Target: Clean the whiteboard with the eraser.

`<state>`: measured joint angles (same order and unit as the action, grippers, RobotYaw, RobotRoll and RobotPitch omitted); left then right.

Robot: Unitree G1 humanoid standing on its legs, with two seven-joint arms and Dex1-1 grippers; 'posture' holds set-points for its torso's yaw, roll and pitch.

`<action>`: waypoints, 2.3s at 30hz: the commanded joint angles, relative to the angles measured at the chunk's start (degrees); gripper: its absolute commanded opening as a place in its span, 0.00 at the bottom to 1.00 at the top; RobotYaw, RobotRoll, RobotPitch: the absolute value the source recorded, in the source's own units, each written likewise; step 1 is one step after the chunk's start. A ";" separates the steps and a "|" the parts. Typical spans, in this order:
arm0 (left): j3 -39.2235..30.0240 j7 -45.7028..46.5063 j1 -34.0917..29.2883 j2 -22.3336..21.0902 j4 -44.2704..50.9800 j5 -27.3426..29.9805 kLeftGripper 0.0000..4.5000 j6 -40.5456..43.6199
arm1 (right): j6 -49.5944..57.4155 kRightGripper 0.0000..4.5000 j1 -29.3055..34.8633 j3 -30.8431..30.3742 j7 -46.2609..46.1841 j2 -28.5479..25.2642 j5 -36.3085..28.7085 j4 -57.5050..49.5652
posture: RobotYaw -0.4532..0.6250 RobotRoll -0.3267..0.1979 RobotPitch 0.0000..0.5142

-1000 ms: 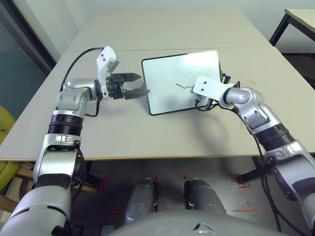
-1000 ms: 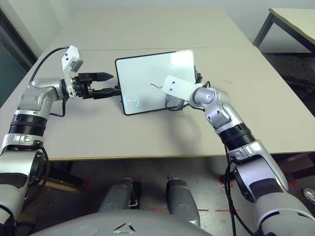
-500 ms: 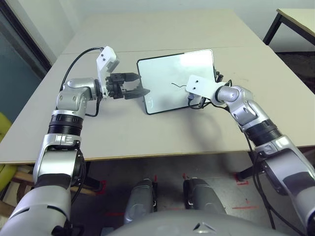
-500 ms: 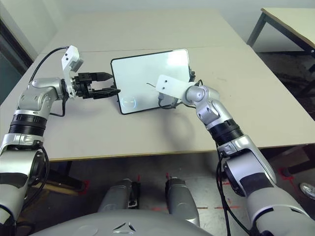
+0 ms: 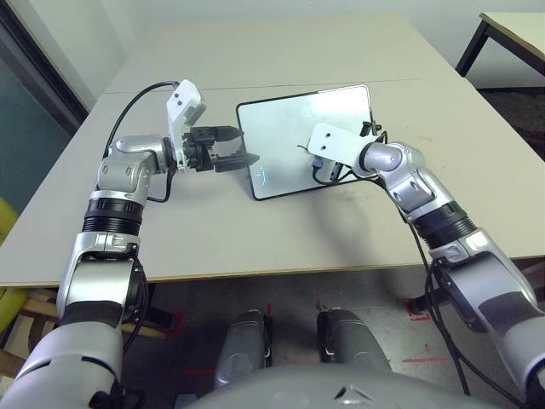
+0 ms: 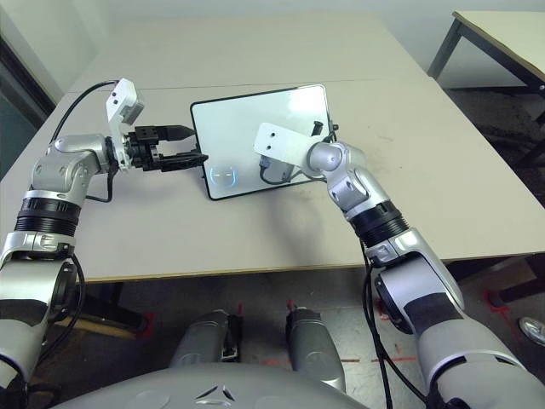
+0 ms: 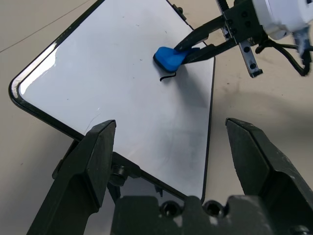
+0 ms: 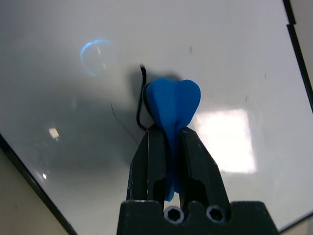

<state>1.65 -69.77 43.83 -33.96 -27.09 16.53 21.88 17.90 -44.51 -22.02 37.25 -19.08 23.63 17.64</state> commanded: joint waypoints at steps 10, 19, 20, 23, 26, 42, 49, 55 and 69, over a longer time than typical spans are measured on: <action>-0.43 0.45 -2.25 -0.78 3.71 0.33 1.00 2.23 | 0.68 0.03 0.86 -3.60 1.24 1.83 1.21 -1.10 | 0.54 0.62 0.20; -0.39 0.58 -2.16 -0.46 3.74 0.15 1.00 2.60 | 0.63 0.03 2.51 -2.99 1.53 -2.97 2.18 -1.22 | 0.53 0.62 0.21; -0.36 0.56 -2.13 -0.41 3.74 0.16 1.00 2.60 | 0.80 0.03 2.92 -2.91 1.72 -3.48 2.12 -1.81 | 0.52 0.62 0.21; -0.30 0.54 -2.04 -0.29 3.69 0.21 1.00 2.56 | 0.95 0.03 4.17 -2.82 2.43 -5.36 2.30 -3.88 | 0.52 0.62 0.21; -0.19 0.53 -1.95 -0.15 3.55 0.22 1.00 2.48 | 1.41 0.03 5.78 -2.53 3.49 -7.25 2.12 -6.17 | 0.52 0.62 0.21; 0.01 0.34 -1.70 0.35 3.05 0.12 1.00 2.04 | 1.05 0.03 9.97 0.91 4.35 -16.51 1.58 -6.87 | 0.50 0.62 0.20; 0.09 0.26 -1.60 0.44 3.06 0.09 1.00 2.00 | 0.64 0.03 10.38 0.80 4.46 -17.04 1.76 -7.10 | 0.50 0.62 0.20; -0.01 0.30 -1.81 0.36 3.23 0.13 1.00 1.98 | 0.95 0.03 8.03 -0.15 4.50 -14.34 1.79 -7.50 | 0.51 0.62 0.19; -0.50 0.64 -2.50 -0.12 3.98 0.36 1.00 2.32 | 0.11 0.03 2.36 -2.42 4.69 -7.34 2.93 -5.70 | 0.53 0.62 0.20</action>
<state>1.13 -69.17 41.96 -33.88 -23.56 16.59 24.07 18.41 -42.03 -22.96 41.25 -27.13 26.17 11.19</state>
